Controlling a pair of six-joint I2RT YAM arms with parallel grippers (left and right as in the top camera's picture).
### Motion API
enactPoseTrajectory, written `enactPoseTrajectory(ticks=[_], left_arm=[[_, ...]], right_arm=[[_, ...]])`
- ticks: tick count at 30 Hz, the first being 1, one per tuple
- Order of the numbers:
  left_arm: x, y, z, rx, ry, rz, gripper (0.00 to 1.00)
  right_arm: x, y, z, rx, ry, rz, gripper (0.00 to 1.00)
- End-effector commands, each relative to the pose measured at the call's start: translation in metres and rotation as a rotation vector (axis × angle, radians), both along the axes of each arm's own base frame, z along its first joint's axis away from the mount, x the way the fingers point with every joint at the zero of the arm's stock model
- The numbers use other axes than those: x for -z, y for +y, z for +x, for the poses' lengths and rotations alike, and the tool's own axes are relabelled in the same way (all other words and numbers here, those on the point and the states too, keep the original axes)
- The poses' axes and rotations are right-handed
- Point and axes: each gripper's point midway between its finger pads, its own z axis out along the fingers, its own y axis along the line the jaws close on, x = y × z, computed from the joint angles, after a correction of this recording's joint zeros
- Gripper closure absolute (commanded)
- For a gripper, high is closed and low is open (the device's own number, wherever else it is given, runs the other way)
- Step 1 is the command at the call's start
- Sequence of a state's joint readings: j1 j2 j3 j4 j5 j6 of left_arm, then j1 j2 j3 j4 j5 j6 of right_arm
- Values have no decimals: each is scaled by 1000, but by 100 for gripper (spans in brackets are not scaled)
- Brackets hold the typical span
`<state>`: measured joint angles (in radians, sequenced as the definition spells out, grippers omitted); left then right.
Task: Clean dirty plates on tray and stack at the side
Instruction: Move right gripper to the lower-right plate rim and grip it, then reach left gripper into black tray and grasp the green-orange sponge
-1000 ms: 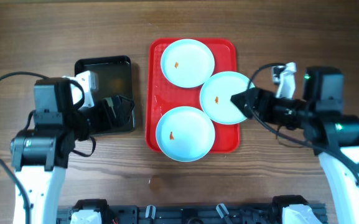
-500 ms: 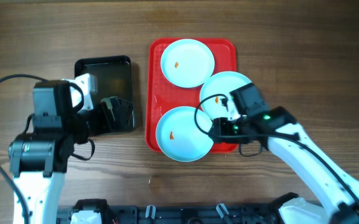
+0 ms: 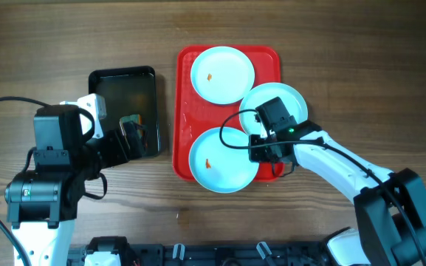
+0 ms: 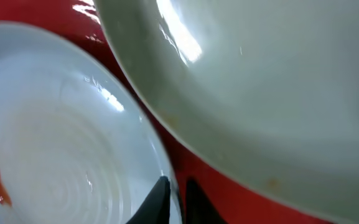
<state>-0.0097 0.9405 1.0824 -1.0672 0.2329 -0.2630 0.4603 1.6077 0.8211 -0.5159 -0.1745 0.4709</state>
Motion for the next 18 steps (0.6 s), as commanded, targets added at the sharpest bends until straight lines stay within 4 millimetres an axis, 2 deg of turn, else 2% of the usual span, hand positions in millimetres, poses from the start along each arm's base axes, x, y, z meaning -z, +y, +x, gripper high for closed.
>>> enactPoseTrajectory(ticks=[1, 8, 12, 14, 18], left_arm=[[-5, 6, 3, -10, -17, 30, 4], [2, 11, 5, -28, 13, 56, 5], [13, 15, 9, -40, 56, 74, 9], [22, 20, 14, -54, 93, 97, 14], [48, 33, 28, -132, 192, 140, 14]], right_arm=[[0, 3, 10, 6, -43, 4, 94], [-6, 10, 25, 12, -108, 37, 95], [-7, 11, 27, 12, -116, 41, 95], [-7, 11, 27, 9, -118, 40, 96], [-7, 11, 27, 10, -117, 40, 96]])
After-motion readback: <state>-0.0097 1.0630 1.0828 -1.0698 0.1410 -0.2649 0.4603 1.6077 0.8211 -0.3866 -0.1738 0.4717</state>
